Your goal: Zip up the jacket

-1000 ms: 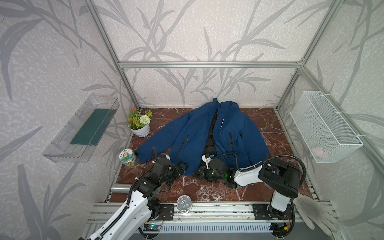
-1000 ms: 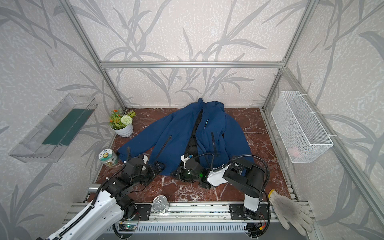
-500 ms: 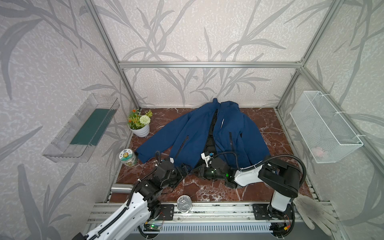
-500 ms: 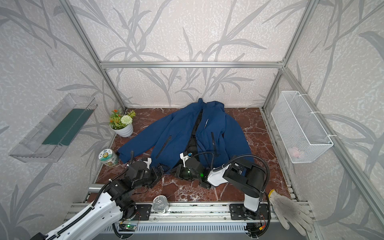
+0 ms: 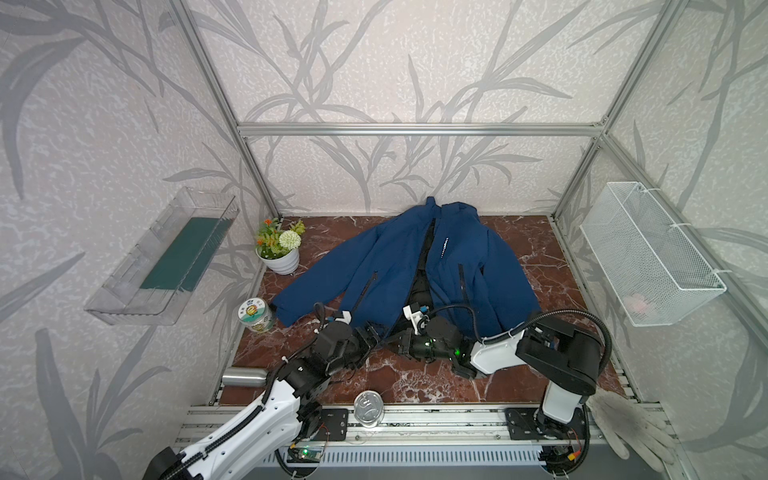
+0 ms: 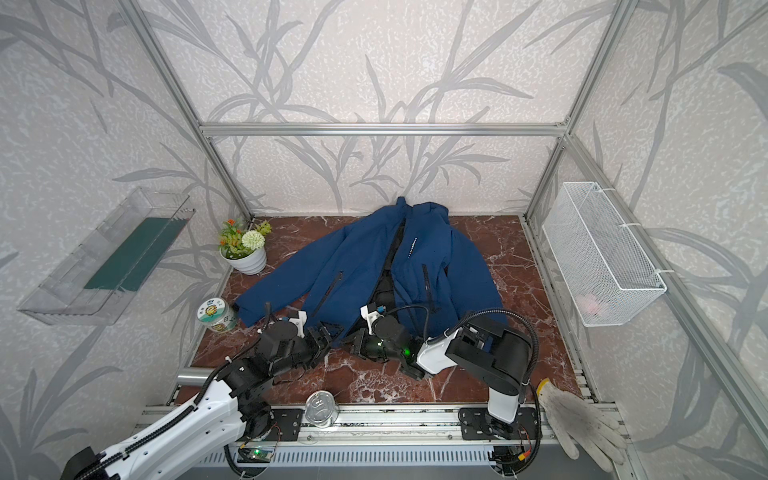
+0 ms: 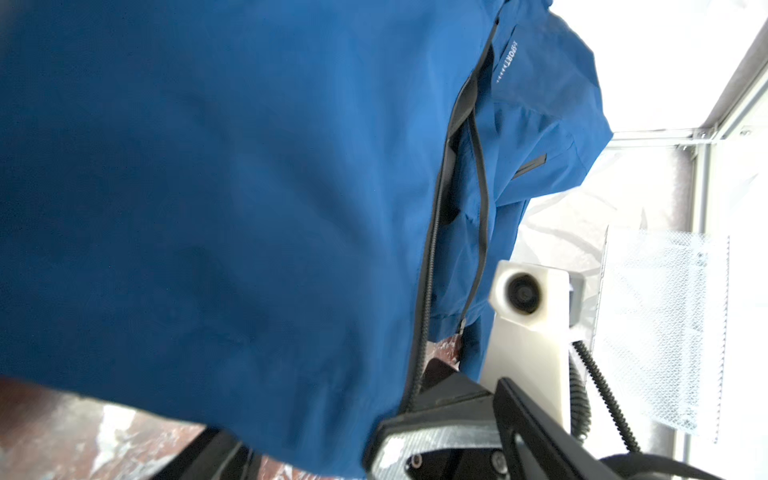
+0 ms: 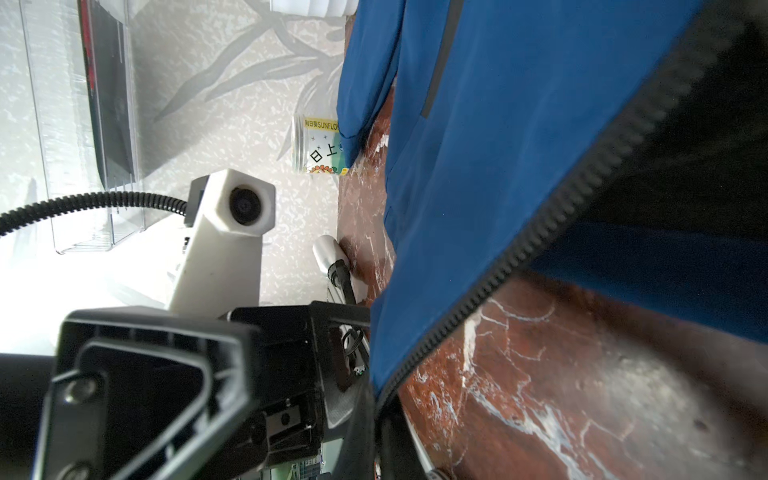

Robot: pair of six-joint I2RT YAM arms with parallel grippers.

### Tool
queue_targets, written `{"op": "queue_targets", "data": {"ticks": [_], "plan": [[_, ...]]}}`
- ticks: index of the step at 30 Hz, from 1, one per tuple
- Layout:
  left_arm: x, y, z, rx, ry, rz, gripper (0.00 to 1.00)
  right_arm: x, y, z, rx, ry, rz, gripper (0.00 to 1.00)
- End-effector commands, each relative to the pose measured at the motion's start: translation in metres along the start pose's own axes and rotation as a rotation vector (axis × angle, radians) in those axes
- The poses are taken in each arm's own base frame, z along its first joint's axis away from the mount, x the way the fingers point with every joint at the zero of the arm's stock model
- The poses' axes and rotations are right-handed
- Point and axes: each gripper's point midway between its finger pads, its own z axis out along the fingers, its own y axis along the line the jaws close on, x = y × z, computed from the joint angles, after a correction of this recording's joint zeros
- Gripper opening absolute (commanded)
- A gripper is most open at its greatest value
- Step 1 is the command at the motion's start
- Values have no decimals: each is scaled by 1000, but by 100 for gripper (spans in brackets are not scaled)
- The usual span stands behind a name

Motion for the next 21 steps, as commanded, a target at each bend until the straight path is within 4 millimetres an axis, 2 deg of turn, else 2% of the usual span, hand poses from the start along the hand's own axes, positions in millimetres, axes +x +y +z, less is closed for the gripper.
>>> {"op": "queue_targets", "data": {"ticks": [1, 4, 6, 8, 10, 12, 13, 21], "plan": [[-11, 1, -2, 13, -72, -14, 70, -2, 9, -4, -38, -11, -8, 0], [-12, 5, -2, 9, -80, -24, 64, -3, 8, -6, -37, -14, -11, 0], [-11, 8, -3, 4, -77, -26, 54, -3, 9, -6, -38, -17, -13, 0], [-11, 10, -4, -3, -78, -26, 39, -4, 9, -6, -41, -19, -13, 0], [-11, 11, -6, -6, -84, -26, 18, -4, 9, -6, -44, -19, -13, 0], [-13, 11, -8, -5, -95, -25, 4, -4, 11, -4, -54, -17, -15, 0], [-13, 12, -9, -4, -98, -26, 0, -6, 12, -4, -58, -20, -13, 0], [-10, 10, -8, -3, -75, -26, 0, -13, 25, 1, -135, -31, -16, 0]]}}
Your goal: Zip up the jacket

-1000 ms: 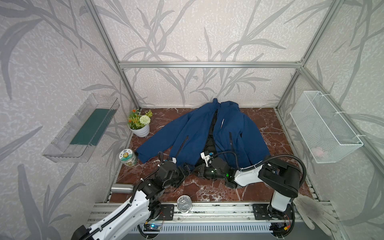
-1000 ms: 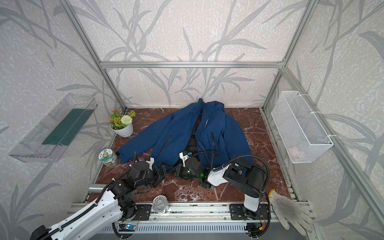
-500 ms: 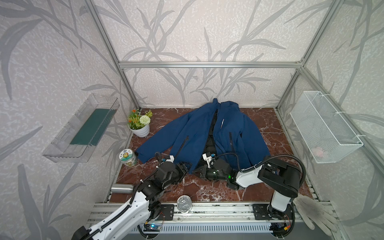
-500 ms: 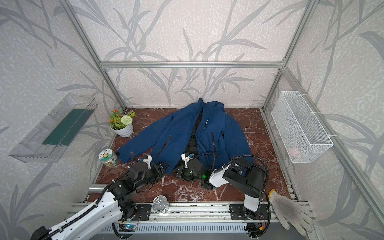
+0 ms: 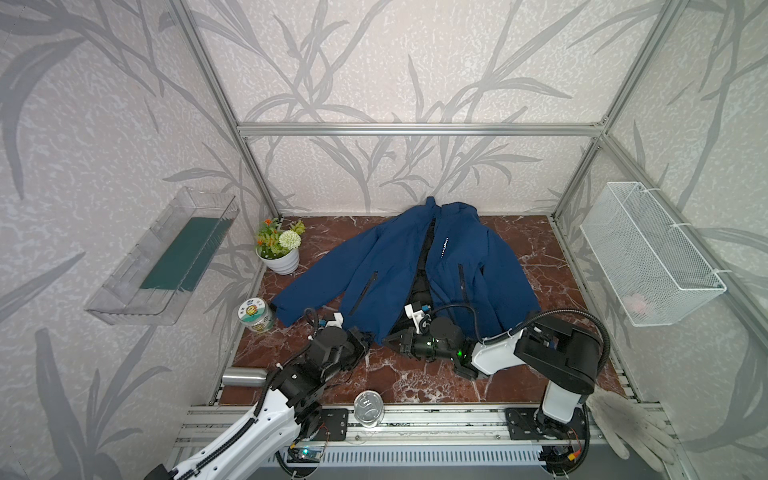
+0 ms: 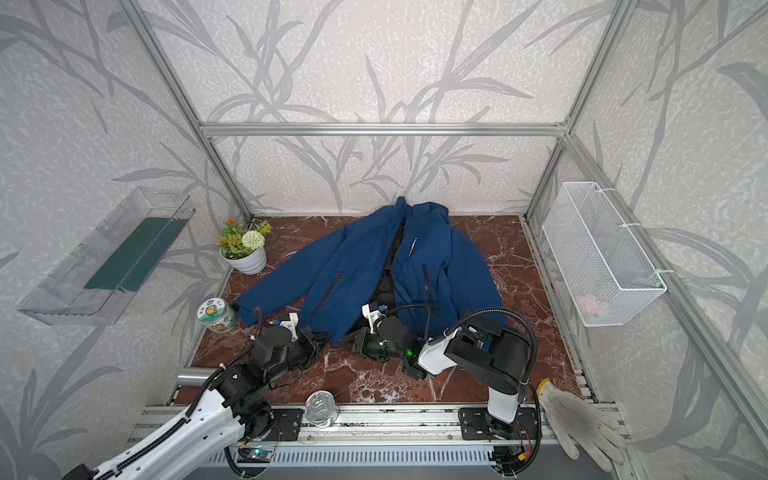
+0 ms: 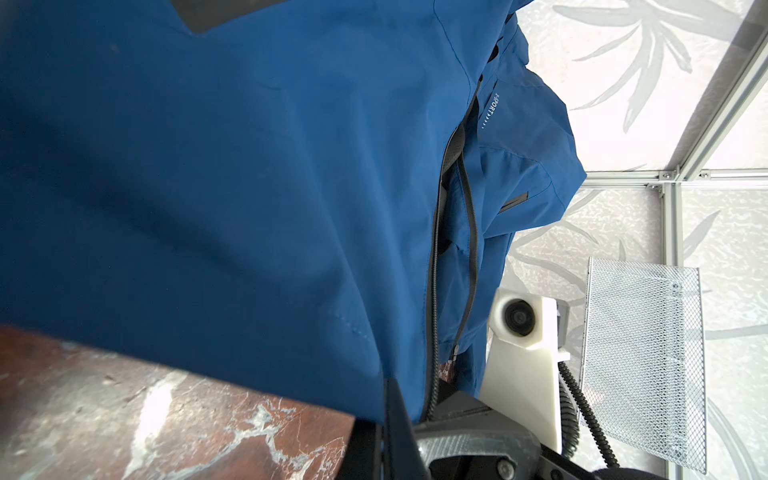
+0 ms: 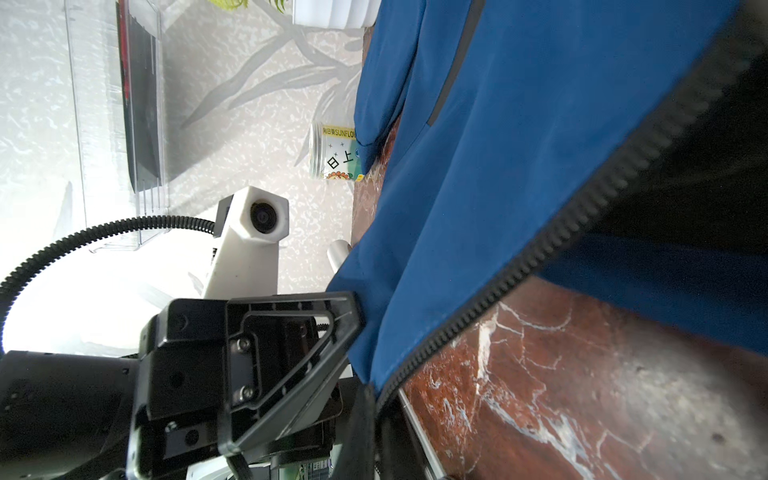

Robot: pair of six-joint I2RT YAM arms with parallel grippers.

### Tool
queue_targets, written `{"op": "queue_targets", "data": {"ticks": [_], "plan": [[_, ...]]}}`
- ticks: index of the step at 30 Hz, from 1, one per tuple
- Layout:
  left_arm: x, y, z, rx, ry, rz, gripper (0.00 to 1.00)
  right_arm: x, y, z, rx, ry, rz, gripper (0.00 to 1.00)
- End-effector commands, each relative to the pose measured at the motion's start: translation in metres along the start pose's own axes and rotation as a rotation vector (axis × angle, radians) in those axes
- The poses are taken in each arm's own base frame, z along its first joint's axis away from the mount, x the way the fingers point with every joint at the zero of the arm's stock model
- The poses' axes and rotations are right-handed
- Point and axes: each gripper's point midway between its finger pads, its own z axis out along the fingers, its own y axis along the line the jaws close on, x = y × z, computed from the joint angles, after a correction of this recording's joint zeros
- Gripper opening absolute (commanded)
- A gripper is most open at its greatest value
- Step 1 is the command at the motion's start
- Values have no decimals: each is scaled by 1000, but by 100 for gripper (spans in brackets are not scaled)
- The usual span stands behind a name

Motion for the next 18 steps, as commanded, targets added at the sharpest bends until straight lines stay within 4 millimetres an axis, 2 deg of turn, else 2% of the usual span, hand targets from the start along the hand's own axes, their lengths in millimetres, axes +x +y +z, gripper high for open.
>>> {"op": "queue_targets", "data": {"ticks": [1, 5, 11, 12, 18], "plan": [[2, 1, 1, -4, 8, -6, 0, -5, 18, 6, -87, 1, -12, 0], [2, -2, 1, 5, 11, -7, 0, -5, 26, 14, -119, 24, -18, 0], [2, -7, -1, 18, 11, -11, 0, -4, 22, 17, -121, 30, -6, 0], [1, -7, -2, 20, 10, -14, 0, -17, 18, 15, -118, 3, 1, 0], [0, -12, -5, 45, 1, -29, 25, -18, 18, 19, -134, 12, 14, 0]]}}
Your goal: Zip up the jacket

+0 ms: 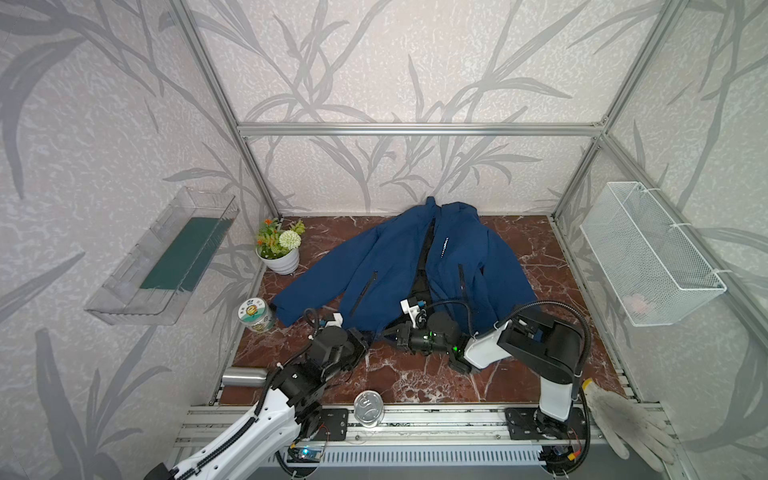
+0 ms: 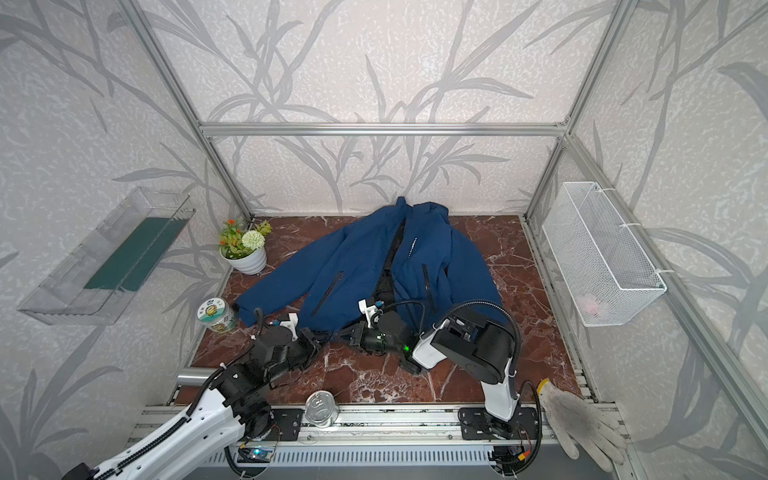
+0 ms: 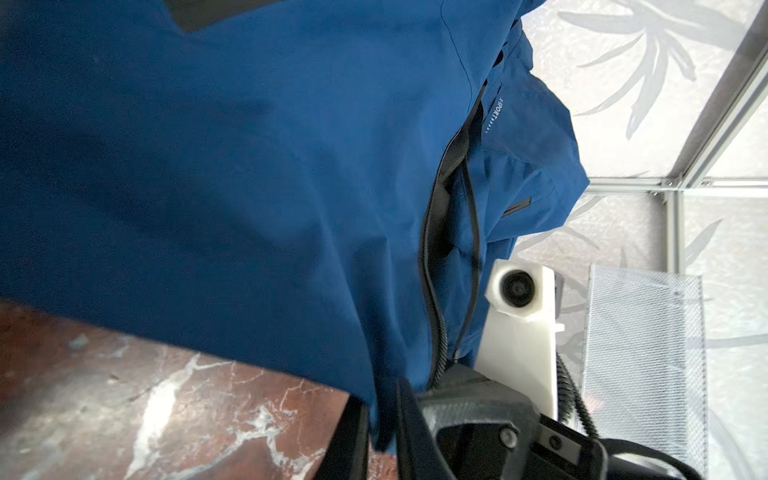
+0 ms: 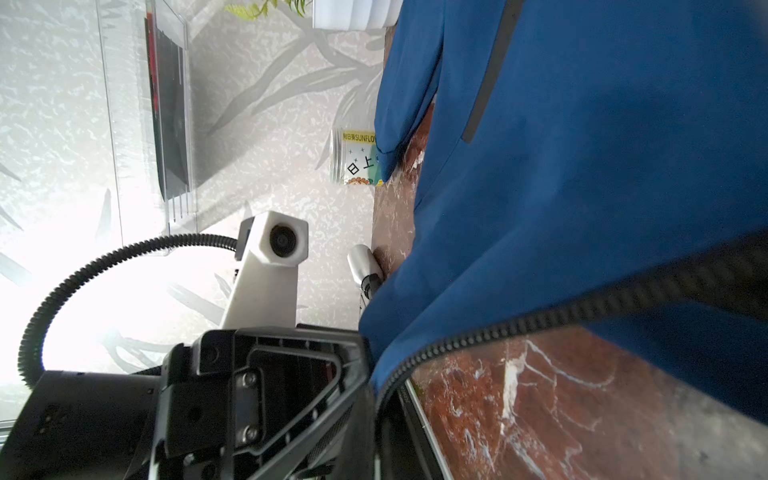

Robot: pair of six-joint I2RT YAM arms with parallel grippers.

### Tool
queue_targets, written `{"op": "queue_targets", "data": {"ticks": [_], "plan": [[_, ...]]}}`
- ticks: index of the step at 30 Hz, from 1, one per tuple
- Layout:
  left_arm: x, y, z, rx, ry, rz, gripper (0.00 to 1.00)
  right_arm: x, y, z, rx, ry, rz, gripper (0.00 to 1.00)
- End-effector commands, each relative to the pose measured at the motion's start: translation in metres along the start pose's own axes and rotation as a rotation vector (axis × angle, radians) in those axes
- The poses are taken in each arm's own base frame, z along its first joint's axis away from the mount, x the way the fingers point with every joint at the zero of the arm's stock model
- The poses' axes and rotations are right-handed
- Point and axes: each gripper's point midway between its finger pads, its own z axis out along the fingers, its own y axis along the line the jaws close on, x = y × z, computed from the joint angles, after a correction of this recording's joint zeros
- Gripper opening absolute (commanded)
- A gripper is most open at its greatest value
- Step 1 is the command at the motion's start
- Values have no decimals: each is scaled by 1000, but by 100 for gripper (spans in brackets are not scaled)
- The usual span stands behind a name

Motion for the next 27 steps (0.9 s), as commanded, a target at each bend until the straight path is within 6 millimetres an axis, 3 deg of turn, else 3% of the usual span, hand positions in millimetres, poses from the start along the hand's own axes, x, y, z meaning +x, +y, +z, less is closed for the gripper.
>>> {"op": "queue_targets", "data": {"ticks": [1, 15, 27], "plan": [[-1, -10, -4, 35, -5, -21, 28, -6, 15, 4, -67, -5, -11, 0], [-8, 5, -1, 13, -56, -42, 46, -7, 12, -11, -83, -45, 3, 0], [-10, 7, 4, 22, -68, -59, 46, 4, 17, -19, -88, -37, 0, 0]]}}
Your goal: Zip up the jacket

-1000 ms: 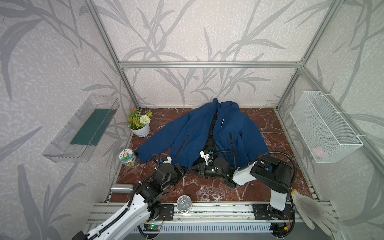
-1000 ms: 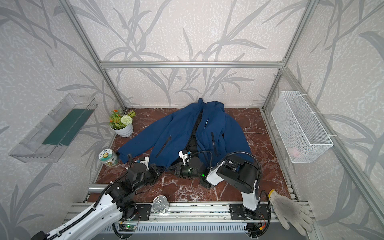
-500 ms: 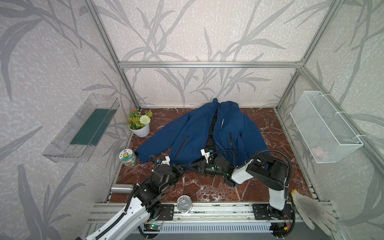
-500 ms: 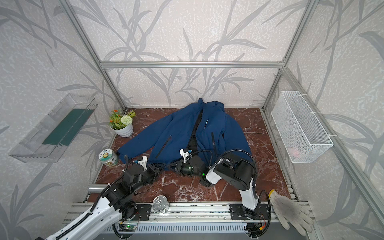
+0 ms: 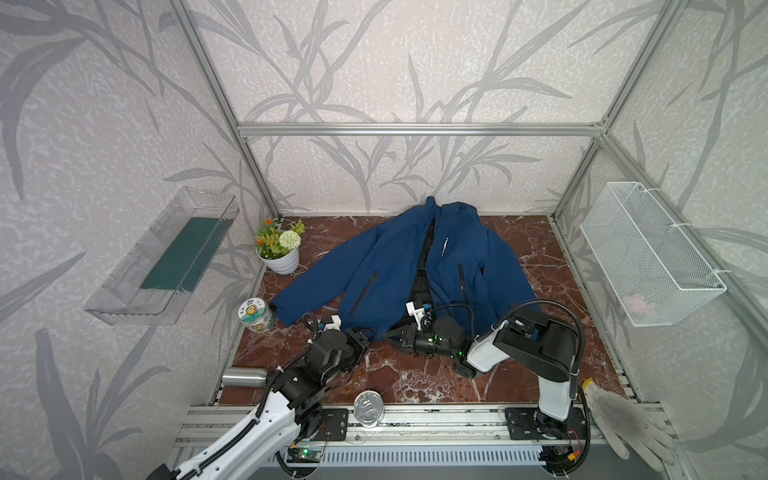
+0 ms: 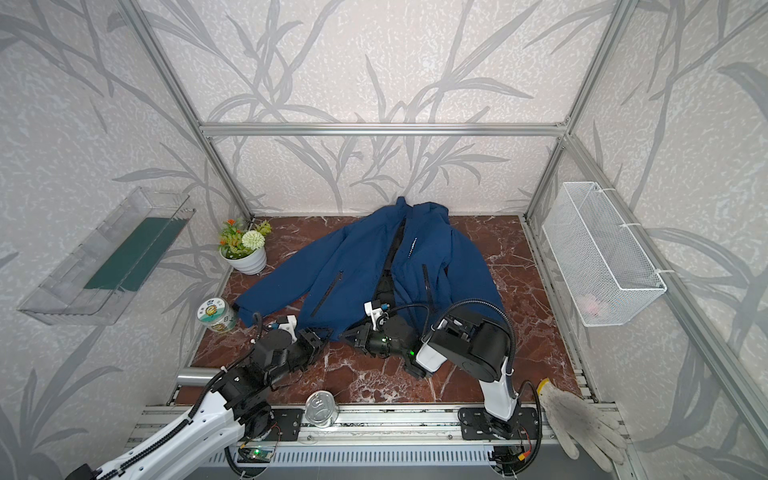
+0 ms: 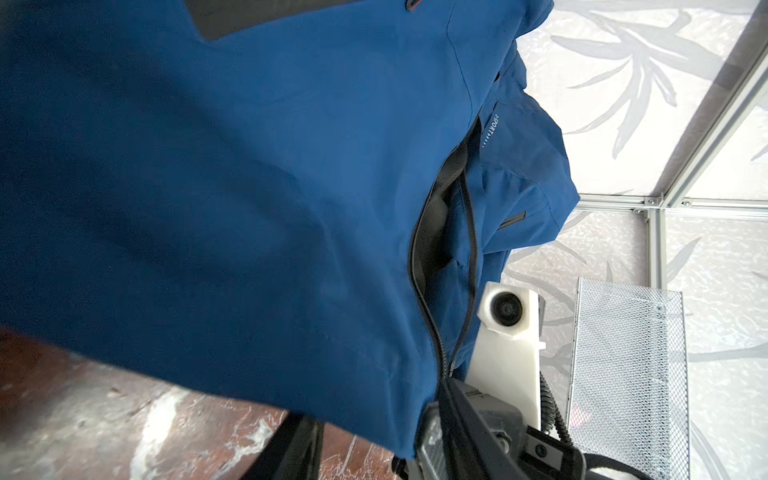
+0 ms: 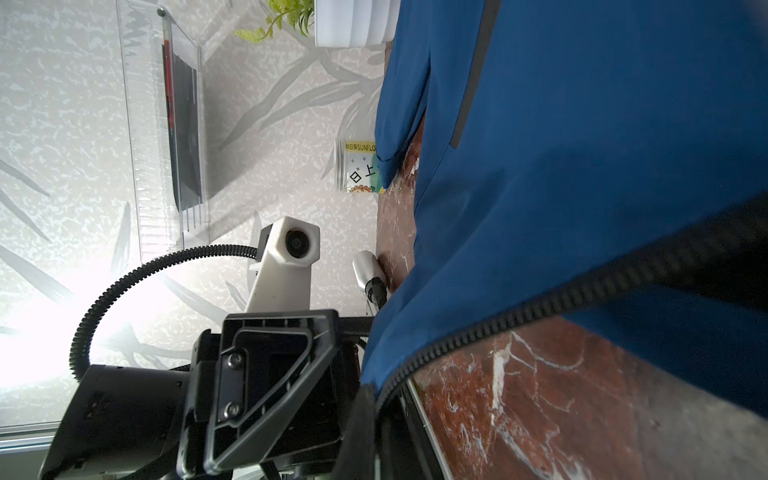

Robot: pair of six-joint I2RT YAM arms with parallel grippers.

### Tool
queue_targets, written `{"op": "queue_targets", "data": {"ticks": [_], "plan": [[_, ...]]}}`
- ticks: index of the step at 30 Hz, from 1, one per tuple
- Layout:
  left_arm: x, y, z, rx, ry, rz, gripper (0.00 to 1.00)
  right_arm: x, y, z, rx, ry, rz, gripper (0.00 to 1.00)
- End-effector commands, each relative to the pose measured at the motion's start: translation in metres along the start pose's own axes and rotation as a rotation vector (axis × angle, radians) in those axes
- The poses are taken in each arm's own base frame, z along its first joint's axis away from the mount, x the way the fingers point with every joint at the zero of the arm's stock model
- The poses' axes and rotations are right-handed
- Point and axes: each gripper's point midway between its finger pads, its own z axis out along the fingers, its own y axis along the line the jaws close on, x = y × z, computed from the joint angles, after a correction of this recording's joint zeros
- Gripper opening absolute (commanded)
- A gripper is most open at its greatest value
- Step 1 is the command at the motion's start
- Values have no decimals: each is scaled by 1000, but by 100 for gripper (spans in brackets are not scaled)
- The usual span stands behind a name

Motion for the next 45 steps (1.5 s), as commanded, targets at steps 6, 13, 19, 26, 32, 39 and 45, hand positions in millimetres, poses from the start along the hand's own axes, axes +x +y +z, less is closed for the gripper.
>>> {"op": "queue_targets", "data": {"ticks": [6, 13, 19, 26, 32, 39, 45], "plan": [[-6, -6, -2, 8, -29, 5, 5, 1, 26, -1, -74, -9, -39, 0], [-4, -10, -5, 20, -20, 7, 0, -7, 36, 9, -128, -9, -57, 0], [-4, -15, -6, 33, -14, 7, 0, -8, 34, 20, -125, 16, -47, 0], [-5, -19, -8, 44, -20, 2, 0, -7, 23, 23, -99, 29, -20, 0], [-6, -22, -9, 56, -26, 2, 6, -6, 19, 23, -95, 31, -9, 0], [-5, -25, -8, 61, -19, 4, 15, -6, 19, 25, -102, 34, -2, 0], [-7, -26, -8, 64, -30, 4, 20, -5, 17, 25, -101, 37, 4, 0]]}}
